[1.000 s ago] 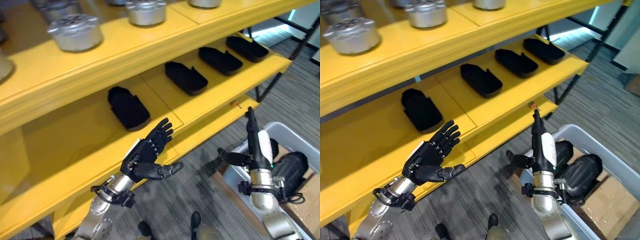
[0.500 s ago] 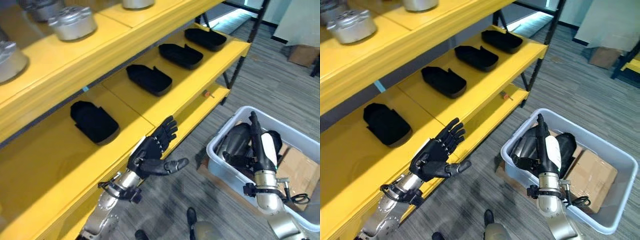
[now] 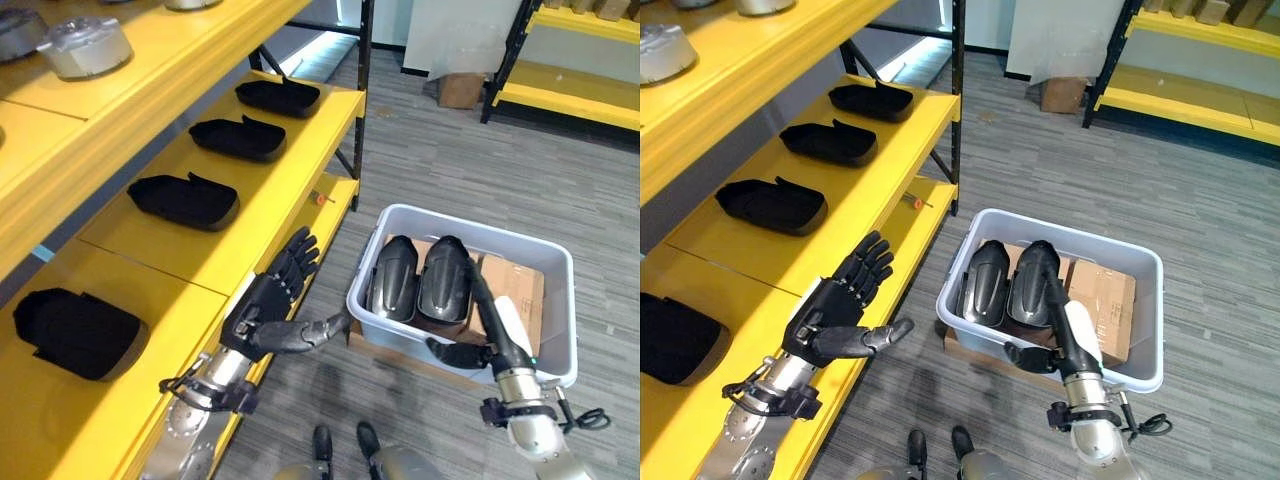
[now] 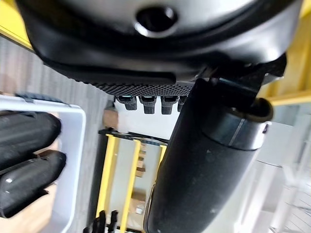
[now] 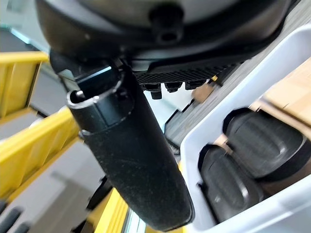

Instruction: Move parts from the plastic box to the shelf.

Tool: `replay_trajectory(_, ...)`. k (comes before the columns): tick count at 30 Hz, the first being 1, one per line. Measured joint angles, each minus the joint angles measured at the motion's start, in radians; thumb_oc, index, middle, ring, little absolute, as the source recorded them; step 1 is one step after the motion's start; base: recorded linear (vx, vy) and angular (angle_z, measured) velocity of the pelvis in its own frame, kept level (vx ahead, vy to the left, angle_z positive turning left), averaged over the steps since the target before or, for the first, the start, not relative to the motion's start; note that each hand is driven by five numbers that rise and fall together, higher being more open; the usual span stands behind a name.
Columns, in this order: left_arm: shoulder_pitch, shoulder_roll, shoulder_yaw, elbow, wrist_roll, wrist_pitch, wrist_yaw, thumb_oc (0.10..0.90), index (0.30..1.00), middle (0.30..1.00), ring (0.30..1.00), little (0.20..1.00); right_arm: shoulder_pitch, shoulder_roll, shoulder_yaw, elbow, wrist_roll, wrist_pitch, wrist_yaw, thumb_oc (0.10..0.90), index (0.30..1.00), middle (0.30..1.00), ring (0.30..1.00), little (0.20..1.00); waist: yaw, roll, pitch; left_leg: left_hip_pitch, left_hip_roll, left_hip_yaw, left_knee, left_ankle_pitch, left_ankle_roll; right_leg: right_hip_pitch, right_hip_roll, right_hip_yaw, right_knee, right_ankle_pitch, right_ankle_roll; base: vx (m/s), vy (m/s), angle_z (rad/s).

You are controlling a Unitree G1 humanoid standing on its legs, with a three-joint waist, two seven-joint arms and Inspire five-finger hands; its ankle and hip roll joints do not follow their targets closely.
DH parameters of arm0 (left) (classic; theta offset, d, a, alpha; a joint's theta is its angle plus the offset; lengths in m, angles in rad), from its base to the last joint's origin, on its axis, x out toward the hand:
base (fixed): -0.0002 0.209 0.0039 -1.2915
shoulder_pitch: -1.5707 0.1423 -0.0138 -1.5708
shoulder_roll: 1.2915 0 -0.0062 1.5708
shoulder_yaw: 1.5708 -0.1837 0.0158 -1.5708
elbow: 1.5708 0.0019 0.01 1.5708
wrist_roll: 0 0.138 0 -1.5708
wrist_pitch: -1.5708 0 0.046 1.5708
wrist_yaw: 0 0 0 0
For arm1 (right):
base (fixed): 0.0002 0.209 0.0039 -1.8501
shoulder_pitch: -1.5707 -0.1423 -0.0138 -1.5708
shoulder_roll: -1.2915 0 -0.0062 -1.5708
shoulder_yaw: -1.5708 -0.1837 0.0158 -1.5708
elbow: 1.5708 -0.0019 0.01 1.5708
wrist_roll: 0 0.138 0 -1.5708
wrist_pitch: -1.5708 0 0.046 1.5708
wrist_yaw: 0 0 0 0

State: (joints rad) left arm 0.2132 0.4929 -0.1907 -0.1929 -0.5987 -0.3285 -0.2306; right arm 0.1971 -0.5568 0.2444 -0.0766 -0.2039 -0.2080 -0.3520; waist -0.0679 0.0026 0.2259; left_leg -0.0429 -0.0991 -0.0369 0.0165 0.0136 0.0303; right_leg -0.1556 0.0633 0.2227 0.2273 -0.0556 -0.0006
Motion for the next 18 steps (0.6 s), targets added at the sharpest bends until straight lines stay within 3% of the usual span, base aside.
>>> replay_trajectory(2,0.005,0.005,-0.002,0.000,0.027,0.000,0.001,0.900,1.000,1.000,1.000,1.000,-0.017,0.001,0.004,0.000,-0.007,-0.002,0.003,0.900,1.000,1.000,1.000,1.000,0.001,0.019,-0.002,0.007,-0.009,-0.016,-0.008,0.016,0.015,0.004,-0.001,0.011,0.002,-0.010,0.012,0.12,0.047,-0.25)
replay_trajectory(8,-0.006,0.019,0.006,0.002,0.018,-0.044,-0.047,0.900,1.000,1.000,1.000,1.000,-0.040,0.000,0.003,0.002,0.021,-0.002,0.006,0.900,1.000,1.000,1.000,1.000,0.001,0.016,-0.002,0.036,-0.011,-0.019,-0.031,0.030,0.025,0.029,-0.020,-0.022,-0.017,-0.023,0.023,0.09,0.077,0.00)
replay_trajectory(13,-0.011,0.035,0.001,0.002,0.017,-0.045,-0.056,0.900,1.000,1.000,1.000,1.000,-0.050,0.001,0.000,0.002,0.028,-0.002,0.007,0.900,1.000,1.000,1.000,1.000,0.001,0.014,-0.001,0.096,0.001,-0.018,-0.071,0.026,0.029,0.076,-0.014,-0.044,-0.033,-0.028,0.023,0.11,0.069,-0.03)
replay_trajectory(16,-0.037,0.036,-0.009,0.010,0.015,-0.045,-0.052,0.900,1.000,1.000,1.000,1.000,-0.060,0.001,-0.004,0.002,-0.020,0.001,-0.004,0.900,1.000,1.000,1.000,1.000,0.002,-0.001,0.001,0.098,0.003,-0.014,-0.066,0.018,0.044,0.056,-0.006,-0.048,0.025,-0.045,0.025,0.00,0.000,-0.09)
replay_trajectory(18,-0.077,0.042,-0.032,0.039,0.015,-0.049,-0.066,0.900,1.000,1.000,1.000,1.000,-0.096,0.004,0.010,0.026,-0.073,0.013,-0.030,0.900,1.000,1.000,1.000,1.000,0.011,-0.015,0.013,0.096,0.008,0.003,-0.039,0.010,0.055,-0.020,0.001,-0.090,0.183,-0.047,0.060,0.03,-0.025,-0.16)
